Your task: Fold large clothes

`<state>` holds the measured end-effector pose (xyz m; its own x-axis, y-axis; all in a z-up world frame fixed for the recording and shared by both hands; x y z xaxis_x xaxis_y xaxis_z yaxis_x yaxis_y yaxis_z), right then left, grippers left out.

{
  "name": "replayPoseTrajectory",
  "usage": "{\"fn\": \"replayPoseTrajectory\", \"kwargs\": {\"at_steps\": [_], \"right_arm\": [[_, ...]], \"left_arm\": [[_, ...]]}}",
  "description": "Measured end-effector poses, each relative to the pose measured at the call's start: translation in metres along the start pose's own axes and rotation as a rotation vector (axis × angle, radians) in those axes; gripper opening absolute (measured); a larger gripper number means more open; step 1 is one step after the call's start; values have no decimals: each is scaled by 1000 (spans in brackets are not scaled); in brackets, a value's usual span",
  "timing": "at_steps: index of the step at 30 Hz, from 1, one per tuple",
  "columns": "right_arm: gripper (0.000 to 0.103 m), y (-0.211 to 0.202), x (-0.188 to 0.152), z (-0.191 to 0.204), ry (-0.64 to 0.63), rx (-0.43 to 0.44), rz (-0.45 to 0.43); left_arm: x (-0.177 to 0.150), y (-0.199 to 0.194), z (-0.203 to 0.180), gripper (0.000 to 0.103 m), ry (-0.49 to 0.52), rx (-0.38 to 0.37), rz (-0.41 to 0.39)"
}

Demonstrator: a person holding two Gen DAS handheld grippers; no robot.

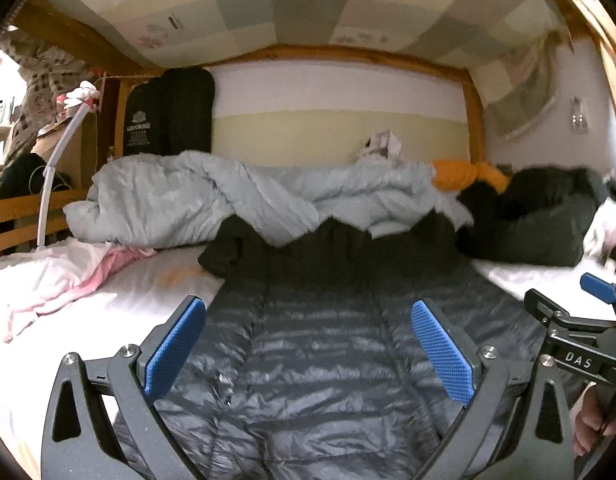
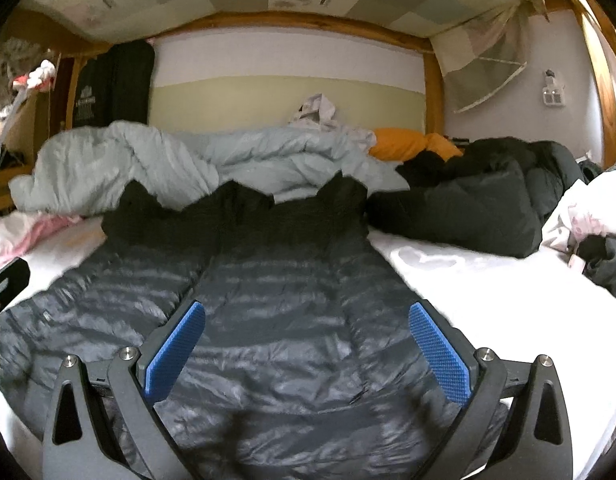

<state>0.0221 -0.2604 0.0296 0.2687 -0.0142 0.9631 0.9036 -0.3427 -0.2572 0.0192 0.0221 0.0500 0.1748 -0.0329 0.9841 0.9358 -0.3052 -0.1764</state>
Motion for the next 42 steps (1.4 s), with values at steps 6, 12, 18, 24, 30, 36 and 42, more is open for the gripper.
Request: {"fn": "replayPoseTrajectory", "kwargs": {"at_steps": [6, 12, 18, 24, 30, 36, 42], "right_arm": [[103, -43, 50, -25, 49, 43, -82], [103, -71, 77, -43, 17, 119, -78], [103, -65, 71, -76, 28, 83, -58], [103, -28, 38, -106, 48, 4, 71], [89, 9, -4, -115, -35, 17, 278], [73, 38, -52, -126, 39, 41, 510], [71, 46, -78, -123, 53, 85, 601]], "left_arm": [[42, -33, -4, 103, 0, -14, -51], [57, -47, 5, 103, -2, -34, -19], [34, -40, 22, 103, -39, -26, 90], [-1, -22, 42, 103, -80, 20, 207], [-31, -15, 76, 92, -192, 20, 287], [-85, 7, 103, 87, -289, 74, 505], [-134, 14, 121, 75, -432, 114, 640]]}}
Point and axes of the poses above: each gripper's, at about its wrist camera, not at the fingertips, and y roughly the way its jaws point, z to its left, x to its top, the point moved 7 cm from there along y, roughly the way its jaws point, and after that the axes turned 13 degrees about -x, right-handed, at the moved point
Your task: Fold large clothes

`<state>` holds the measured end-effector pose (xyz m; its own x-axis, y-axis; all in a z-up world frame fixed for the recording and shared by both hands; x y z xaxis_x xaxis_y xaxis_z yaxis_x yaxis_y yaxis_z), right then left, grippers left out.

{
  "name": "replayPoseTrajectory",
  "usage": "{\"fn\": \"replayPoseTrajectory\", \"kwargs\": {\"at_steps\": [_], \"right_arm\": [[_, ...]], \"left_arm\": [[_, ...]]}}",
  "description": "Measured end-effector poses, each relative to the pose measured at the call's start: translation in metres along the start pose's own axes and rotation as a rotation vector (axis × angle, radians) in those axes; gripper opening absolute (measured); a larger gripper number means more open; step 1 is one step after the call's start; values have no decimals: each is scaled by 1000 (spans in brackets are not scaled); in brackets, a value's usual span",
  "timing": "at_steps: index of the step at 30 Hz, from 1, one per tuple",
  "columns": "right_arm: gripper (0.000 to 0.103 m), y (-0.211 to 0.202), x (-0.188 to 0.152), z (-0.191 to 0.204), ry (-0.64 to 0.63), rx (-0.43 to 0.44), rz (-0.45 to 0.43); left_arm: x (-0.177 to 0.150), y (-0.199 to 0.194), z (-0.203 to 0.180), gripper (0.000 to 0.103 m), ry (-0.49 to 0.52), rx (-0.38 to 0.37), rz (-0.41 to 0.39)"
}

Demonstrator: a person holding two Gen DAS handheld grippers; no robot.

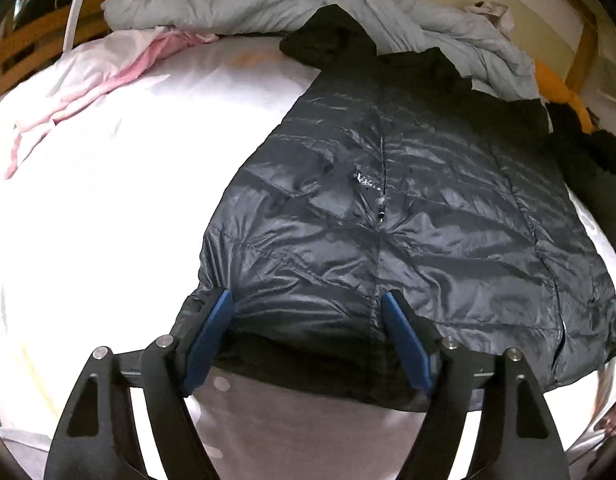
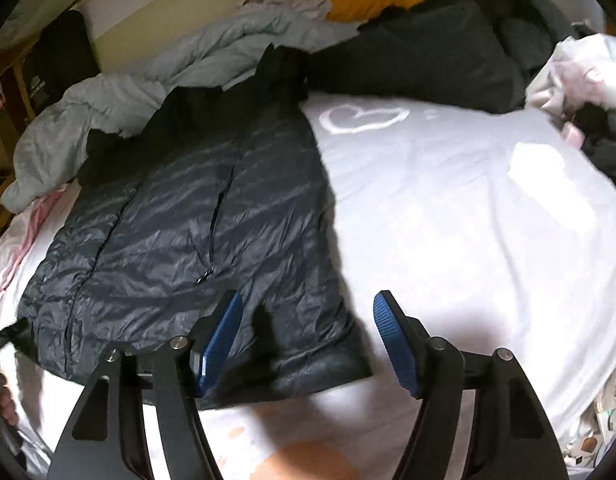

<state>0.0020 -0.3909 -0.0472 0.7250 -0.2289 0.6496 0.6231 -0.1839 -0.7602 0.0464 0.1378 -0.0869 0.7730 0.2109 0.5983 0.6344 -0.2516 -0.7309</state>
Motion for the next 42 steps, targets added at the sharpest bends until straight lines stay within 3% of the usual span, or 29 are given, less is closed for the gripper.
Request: {"fn": "replayPoseTrajectory", "kwargs": {"at_steps": [7, 9, 13, 15, 16, 18, 20, 21, 25, 30, 35, 39, 42], "right_arm": [[58, 13, -14, -3, -12, -15, 84], [40, 12, -15, -3, -1, 11, 99], [19, 9, -19, 3, 5, 75, 121], [9, 5, -19, 8, 16, 112, 106], [8, 0, -17, 9, 35, 125, 80], [7, -14, -10, 13, 43, 156, 11], [7, -28, -3, 17, 28, 160, -50], [7, -37, 1, 19, 22, 164, -86], [6, -65, 16, 25, 11, 175, -192], [5, -105, 30, 23, -9, 141, -300], [4, -151, 43, 22, -57, 113, -371], [4, -170, 82, 34, -122, 40, -403], [4, -146, 124, 50, -128, -8, -375]], "left_arm": [[-6, 0, 5, 76, -25, -31, 12], [-5, -1, 7, 76, -51, -54, 12], [-4, -3, 5, 76, -58, -63, 19], [-4, -2, 1, 71, -37, -53, 22], [-5, -3, -1, 65, -27, -48, 19], [-4, -7, -5, 30, -23, -68, 9], [-3, -11, -10, 13, -46, -123, -2], [-1, -16, -14, 10, -47, -141, -16], [11, -51, -36, 7, 90, -92, -128], [12, -126, -52, 4, 127, -128, -263], [21, -169, -45, 4, 146, -109, -288], [68, -168, -54, 4, 166, -111, -306], [110, -125, -55, 4, 190, -41, -267]]}}
Point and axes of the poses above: each gripper's, at about its wrist camera, not at the fingertips, and y roughly the way its jaws point, z to its left, x to its top, the point moved 7 cm from there along y, roughly the way its jaws point, and after that the axes turned 13 degrees about -x, right-handed, at the moved point
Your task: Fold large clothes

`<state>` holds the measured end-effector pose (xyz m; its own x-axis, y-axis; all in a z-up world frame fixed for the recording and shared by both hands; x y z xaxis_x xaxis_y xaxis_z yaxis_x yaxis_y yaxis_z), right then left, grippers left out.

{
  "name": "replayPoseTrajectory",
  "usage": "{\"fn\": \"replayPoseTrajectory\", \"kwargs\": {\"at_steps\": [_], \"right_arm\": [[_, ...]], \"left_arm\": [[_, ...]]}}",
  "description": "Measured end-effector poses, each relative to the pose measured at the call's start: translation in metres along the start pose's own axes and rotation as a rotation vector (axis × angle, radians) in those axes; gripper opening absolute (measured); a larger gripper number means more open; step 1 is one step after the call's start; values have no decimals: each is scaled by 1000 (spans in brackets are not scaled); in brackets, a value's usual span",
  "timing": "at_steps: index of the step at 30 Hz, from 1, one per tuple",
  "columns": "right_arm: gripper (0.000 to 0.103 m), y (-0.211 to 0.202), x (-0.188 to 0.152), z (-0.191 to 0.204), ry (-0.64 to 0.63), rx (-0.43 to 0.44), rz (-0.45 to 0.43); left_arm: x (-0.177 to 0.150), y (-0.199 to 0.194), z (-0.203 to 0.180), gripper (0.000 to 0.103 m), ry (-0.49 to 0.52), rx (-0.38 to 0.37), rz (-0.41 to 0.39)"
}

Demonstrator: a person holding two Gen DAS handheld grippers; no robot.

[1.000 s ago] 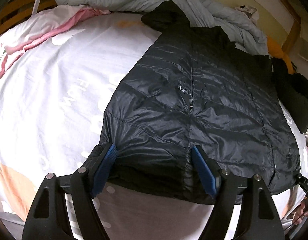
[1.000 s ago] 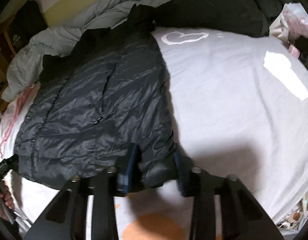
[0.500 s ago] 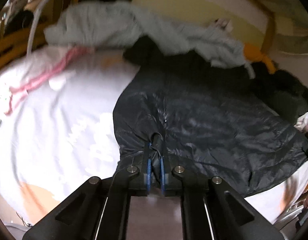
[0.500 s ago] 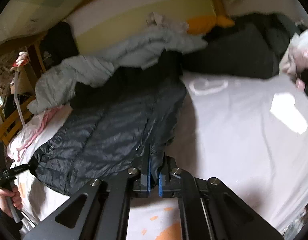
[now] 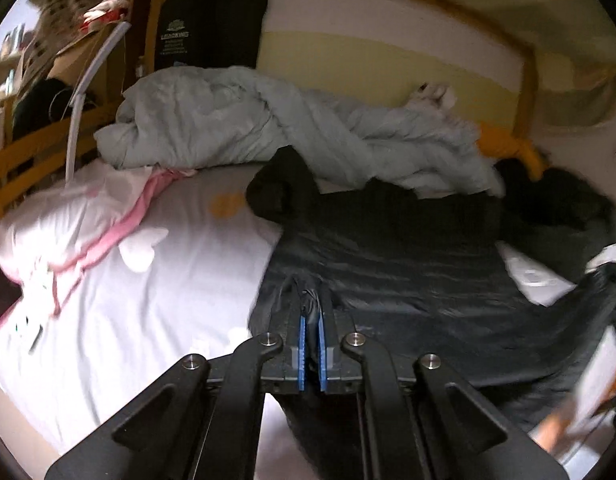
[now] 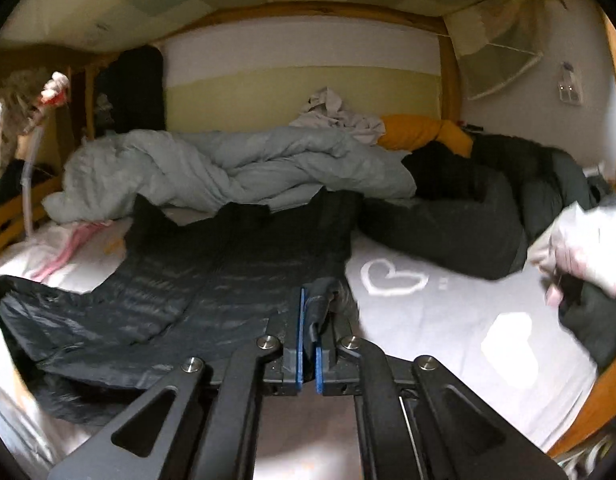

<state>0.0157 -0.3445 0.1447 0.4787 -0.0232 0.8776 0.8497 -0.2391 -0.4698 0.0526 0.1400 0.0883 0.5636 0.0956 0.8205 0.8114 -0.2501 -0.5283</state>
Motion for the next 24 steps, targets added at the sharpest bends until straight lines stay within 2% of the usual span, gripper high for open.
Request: {"fn": "replayPoseTrajectory", "kwargs": {"at_steps": [2, 5, 8, 10, 11, 12, 13, 14, 15, 17, 18, 20, 22, 24], "right_arm": [[4, 42, 8, 6, -3, -61, 52], [4, 99, 0, 19, -40, -122, 123], [4, 148, -22, 31, -86, -155, 199], [4, 172, -40, 36, -122, -172, 254], [4, 180, -46, 38, -133, -175, 276], [4, 188, -50, 38, -134, -171, 295], [4, 192, -52, 36, -129, -166, 303], [4, 194, -57, 34, -119, -162, 310], [4, 197, -57, 31, -102, -157, 315], [5, 199, -58, 28, -78, -145, 315], [5, 199, -57, 26, -62, -134, 311], [6, 195, -52, 22, -35, -114, 296], [13, 193, -47, 21, -25, -104, 275], [31, 187, -43, 20, -22, -110, 253]], "left_arm": [[4, 49, 13, 5, -14, 32, 91], [-11, 109, 35, 6, -80, 24, 231], [-25, 141, 48, 15, -98, 20, 294], [-29, 153, 57, 22, -119, 27, 309], [-28, 156, 61, 27, -133, 24, 300], [-25, 155, 61, 39, -144, 25, 286], [-20, 152, 62, 45, -147, 33, 262], [-15, 148, 64, 56, -142, 44, 232], [-11, 143, 66, 62, -134, 56, 207], [-2, 129, 64, 66, -102, 68, 155], [1, 125, 62, 74, -87, 69, 133], [7, 110, 56, 82, -55, 61, 77], [11, 94, 47, 85, -21, 41, 31], [14, 82, 40, 94, 6, 17, -6]]}}
Point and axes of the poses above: each gripper's, at about its wrist camera, not at the fingertips, and y roughly the way its jaws point, z to its left, x to its top, the point moved 7 cm from there along y, roughly the way its jaws point, and after that the axes turned 13 degrees about -x, right-handed, at the moved point
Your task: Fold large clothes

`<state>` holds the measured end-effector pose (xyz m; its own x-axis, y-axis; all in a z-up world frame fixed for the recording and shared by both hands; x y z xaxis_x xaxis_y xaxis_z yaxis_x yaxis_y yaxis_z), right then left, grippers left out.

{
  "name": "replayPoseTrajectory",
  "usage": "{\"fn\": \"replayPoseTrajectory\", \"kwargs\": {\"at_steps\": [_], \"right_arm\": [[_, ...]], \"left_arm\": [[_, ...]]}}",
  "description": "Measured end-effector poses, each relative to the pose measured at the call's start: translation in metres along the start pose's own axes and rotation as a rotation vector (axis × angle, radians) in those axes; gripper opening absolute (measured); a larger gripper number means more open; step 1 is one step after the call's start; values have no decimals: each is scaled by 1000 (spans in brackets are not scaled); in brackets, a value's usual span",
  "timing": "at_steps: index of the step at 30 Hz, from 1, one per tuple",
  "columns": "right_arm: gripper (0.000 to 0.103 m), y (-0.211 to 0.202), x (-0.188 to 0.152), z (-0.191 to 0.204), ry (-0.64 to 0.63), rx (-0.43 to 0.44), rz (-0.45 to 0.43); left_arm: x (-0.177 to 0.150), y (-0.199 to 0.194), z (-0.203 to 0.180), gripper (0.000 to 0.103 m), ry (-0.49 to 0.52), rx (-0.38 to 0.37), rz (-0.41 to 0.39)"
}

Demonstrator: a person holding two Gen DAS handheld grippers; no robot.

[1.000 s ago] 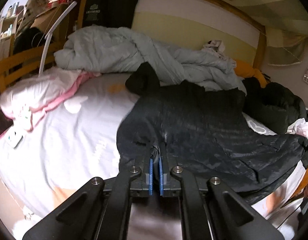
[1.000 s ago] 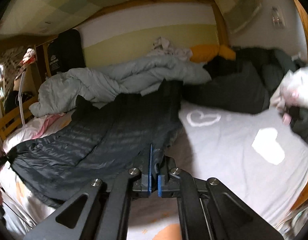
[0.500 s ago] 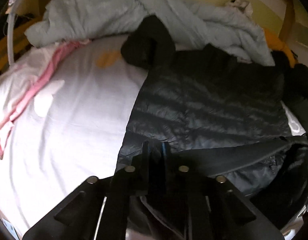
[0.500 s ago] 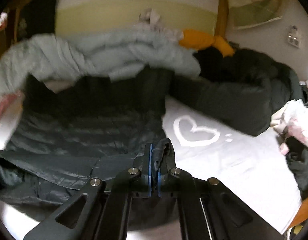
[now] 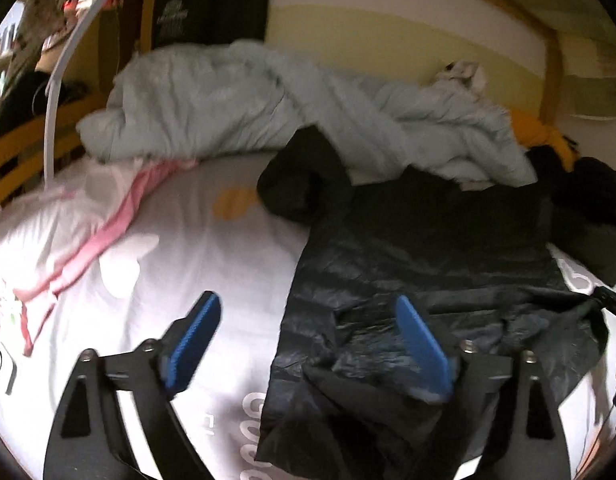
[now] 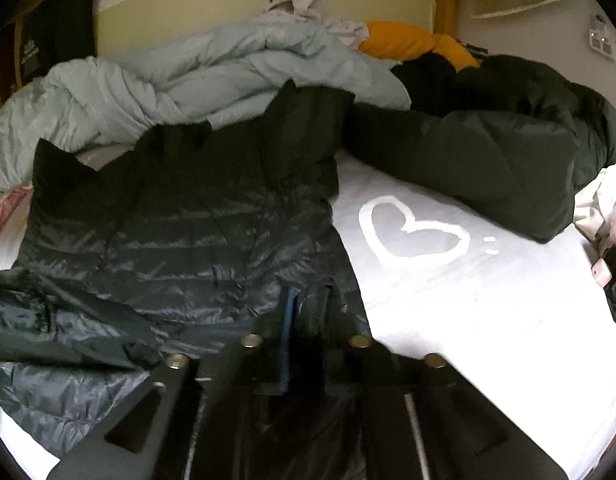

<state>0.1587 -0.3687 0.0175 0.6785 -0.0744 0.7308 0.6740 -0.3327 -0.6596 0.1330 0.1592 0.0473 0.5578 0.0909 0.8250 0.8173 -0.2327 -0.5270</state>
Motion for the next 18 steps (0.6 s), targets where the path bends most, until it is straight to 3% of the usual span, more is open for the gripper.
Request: {"fn": "replayPoseTrajectory", "kwargs": {"at_steps": [1, 3, 4, 7, 11, 15, 17, 18], "right_arm": [[36, -3, 1, -2, 4, -13, -14], [63, -12, 4, -10, 23, -42, -46], [66, -16, 5, -15, 35, -43, -59], [68, -28, 7, -28, 63, -18, -83], [80, -37, 0, -41, 85, 19, -68], [81, -22, -19, -38, 47, 107, 45], [81, -12, -31, -32, 20, 141, 107], [81, -6, -38, -29, 4, 154, 143]], "left_arm": [[1, -6, -4, 95, 9, -18, -19], [1, -12, -12, 100, 21, -58, -32], [-1, -11, -15, 100, 24, -71, -19], [-13, -1, -18, 100, 12, -81, 63], [-34, 23, -15, 100, -74, -180, 207], [-52, 37, -23, 100, -130, -289, 301], [-56, 47, -28, 100, -137, -291, 323], [-55, 53, -28, 86, -133, -272, 322]]}}
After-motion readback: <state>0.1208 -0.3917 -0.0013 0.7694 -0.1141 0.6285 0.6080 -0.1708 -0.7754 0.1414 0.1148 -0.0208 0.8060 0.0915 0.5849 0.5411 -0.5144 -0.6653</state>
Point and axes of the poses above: each gripper's, at about its wrist camera, not at the fingertips, and y roughly the way its jaws point, z to its left, x to its top, the point moved 7 cm from there along y, roughly the way its jaws point, and after that the axes turned 13 degrees about -x, right-handed, at the moved point
